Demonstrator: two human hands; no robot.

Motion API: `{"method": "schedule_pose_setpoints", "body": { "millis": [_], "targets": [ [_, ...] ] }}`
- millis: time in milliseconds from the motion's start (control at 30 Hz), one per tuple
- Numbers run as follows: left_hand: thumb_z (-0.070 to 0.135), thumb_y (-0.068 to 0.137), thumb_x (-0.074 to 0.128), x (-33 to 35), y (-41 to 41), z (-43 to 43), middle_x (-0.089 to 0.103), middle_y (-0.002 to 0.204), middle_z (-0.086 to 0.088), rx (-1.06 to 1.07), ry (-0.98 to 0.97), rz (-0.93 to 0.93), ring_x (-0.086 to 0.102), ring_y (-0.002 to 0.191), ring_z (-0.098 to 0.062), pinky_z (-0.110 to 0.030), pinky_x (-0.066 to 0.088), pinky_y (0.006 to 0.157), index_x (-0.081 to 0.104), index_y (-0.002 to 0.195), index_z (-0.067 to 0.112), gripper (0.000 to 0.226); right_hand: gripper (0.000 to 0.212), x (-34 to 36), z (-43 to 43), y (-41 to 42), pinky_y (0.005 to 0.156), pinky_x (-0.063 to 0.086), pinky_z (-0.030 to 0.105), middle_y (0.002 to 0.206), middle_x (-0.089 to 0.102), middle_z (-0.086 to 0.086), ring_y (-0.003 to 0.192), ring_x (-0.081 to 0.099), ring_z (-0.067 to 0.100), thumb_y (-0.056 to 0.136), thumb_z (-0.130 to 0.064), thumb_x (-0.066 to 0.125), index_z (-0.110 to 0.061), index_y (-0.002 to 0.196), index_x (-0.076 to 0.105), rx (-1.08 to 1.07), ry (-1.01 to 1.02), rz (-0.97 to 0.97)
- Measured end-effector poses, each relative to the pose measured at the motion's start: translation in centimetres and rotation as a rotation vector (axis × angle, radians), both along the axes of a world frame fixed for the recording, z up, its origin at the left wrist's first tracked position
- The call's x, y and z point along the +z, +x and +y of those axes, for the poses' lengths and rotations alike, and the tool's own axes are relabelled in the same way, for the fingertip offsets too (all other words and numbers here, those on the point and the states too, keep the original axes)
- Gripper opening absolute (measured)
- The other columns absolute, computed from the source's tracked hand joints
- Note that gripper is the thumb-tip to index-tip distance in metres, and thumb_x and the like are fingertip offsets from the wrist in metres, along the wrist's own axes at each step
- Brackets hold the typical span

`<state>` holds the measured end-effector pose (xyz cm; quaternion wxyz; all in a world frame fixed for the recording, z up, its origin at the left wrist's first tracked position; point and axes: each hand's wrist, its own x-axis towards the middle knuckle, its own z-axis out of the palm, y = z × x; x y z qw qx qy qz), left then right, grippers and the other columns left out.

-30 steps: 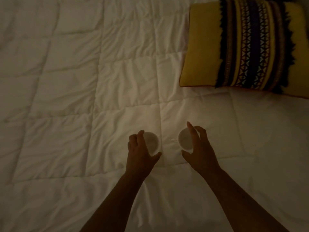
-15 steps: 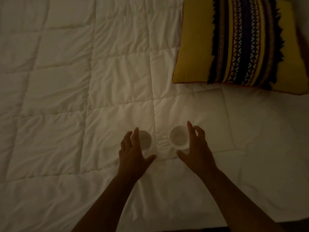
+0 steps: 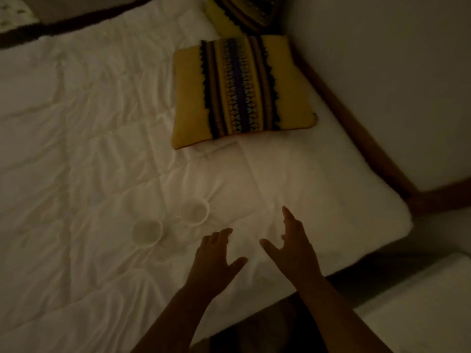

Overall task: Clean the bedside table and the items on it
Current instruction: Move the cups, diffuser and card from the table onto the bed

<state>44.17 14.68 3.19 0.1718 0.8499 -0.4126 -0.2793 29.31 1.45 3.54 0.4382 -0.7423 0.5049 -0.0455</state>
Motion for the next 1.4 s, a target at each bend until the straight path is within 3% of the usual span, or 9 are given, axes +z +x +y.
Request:
{"method": "schedule_pose_setpoints", "body": {
  "millis": [100, 200, 300, 500, 833, 1033, 1167, 1300, 1400],
  "targets": [
    [0.072, 0.07, 0.052, -0.1, -5.4, -3.9, 0.048, 0.126, 0.011, -0.111, 0.039, 0.058, 0.043, 0.117, -0.013, -0.034, 0.046, 0.096, 0.027, 0.138, 0.036, 0.081, 0.093, 0.0, -0.4, -7.1, 0.1, 0.048, 0.046, 0.145, 0.039, 0.0, 0.124, 0.049, 0.019, 0.078, -0.058, 0.064, -0.037, 0.15, 0.009, -0.169, 0.084, 0.004],
    [0.074, 0.066, 0.047, -0.3, -11.1, -7.3, 0.047, 0.124, 0.01, -0.269, 0.067, 0.13, 0.043, 0.114, -0.011, -0.034, 0.048, 0.093, 0.024, 0.136, 0.038, 0.081, 0.086, -0.6, 0.0, -14.4, 0.101, 0.048, 0.04, 0.144, 0.044, -0.002, 0.122, 0.051, 0.017, 0.08, -0.061, 0.061, -0.036, 0.149, 0.016, -0.34, 0.099, 0.039],
    [0.071, 0.07, 0.05, -0.2, -16.9, -10.2, 0.045, 0.127, 0.006, -0.452, 0.098, 0.167, 0.041, 0.118, -0.015, -0.039, 0.047, 0.096, 0.023, 0.142, 0.033, 0.085, 0.083, -1.1, 0.9, -21.6, 0.096, 0.05, 0.035, 0.139, 0.051, -0.001, 0.116, 0.057, 0.017, 0.079, -0.061, 0.061, -0.033, 0.148, 0.023, -0.485, 0.099, 0.112],
    [0.063, 0.08, 0.06, -0.2, -29.3, -14.2, 0.036, 0.144, 0.0, -0.805, 0.182, 0.227, 0.035, 0.133, -0.022, -0.045, 0.036, 0.109, 0.021, 0.15, 0.026, 0.088, 0.075, -1.6, 3.9, -34.5, 0.089, 0.054, 0.039, 0.128, 0.056, -0.002, 0.106, 0.061, 0.015, 0.079, -0.054, 0.066, -0.033, 0.142, 0.032, -0.797, 0.149, 0.136],
    [0.055, 0.083, 0.058, -3.6, -47.3, -18.5, 0.044, 0.135, -0.005, -1.317, 0.097, -0.032, 0.038, 0.123, -0.024, -0.039, 0.04, 0.099, 0.029, 0.146, 0.021, 0.076, 0.074, -4.5, 10.3, -51.1, 0.093, 0.05, 0.042, 0.131, 0.053, 0.003, 0.113, 0.057, 0.024, 0.079, -0.055, 0.066, -0.031, 0.141, 0.034, -1.222, 0.229, 0.174],
    [0.049, 0.083, 0.063, -5.0, -55.7, -20.4, 0.039, 0.139, -0.008, -1.39, 0.078, -0.067, 0.036, 0.126, -0.028, -0.043, 0.04, 0.101, 0.03, 0.146, 0.019, 0.077, 0.072, -6.4, 9.9, -58.8, 0.096, 0.049, 0.043, 0.132, 0.052, 0.007, 0.115, 0.057, 0.027, 0.08, -0.05, 0.066, -0.028, 0.141, 0.034, -1.354, 0.196, 0.237],
    [0.048, 0.082, 0.065, -6.4, -60.8, -21.5, 0.039, 0.138, -0.01, -1.409, 0.027, -0.097, 0.037, 0.125, -0.03, -0.043, 0.041, 0.099, 0.031, 0.145, 0.017, 0.078, 0.058, -7.0, 7.7, -63.5, 0.086, 0.048, 0.035, 0.127, 0.058, 0.008, 0.111, 0.06, 0.027, 0.084, -0.044, 0.065, -0.022, 0.133, 0.044, -1.381, 0.055, 0.38],
    [0.048, 0.081, 0.067, -8.4, -64.6, -22.1, 0.038, 0.139, -0.01, -1.399, -0.029, -0.188, 0.039, 0.123, -0.03, -0.042, 0.044, 0.096, 0.032, 0.143, 0.018, 0.077, 0.061, -7.5, 5.5, -67.3, 0.092, 0.052, 0.045, 0.129, 0.052, 0.012, 0.116, 0.056, 0.031, 0.084, -0.039, 0.067, -0.018, 0.135, 0.041, -1.398, 0.024, 0.422],
    [0.044, 0.08, 0.069, -10.0, -65.9, -22.3, 0.039, 0.136, -0.01, -1.307, -0.026, -0.125, 0.04, 0.122, -0.031, -0.04, 0.042, 0.097, 0.034, 0.142, 0.016, 0.077, 0.055, -8.4, 4.0, -68.3, 0.09, 0.053, 0.049, 0.126, 0.054, 0.013, 0.115, 0.057, 0.032, 0.082, -0.034, 0.07, -0.015, 0.13, 0.047, -1.314, 0.017, 0.359]
  ]
}}
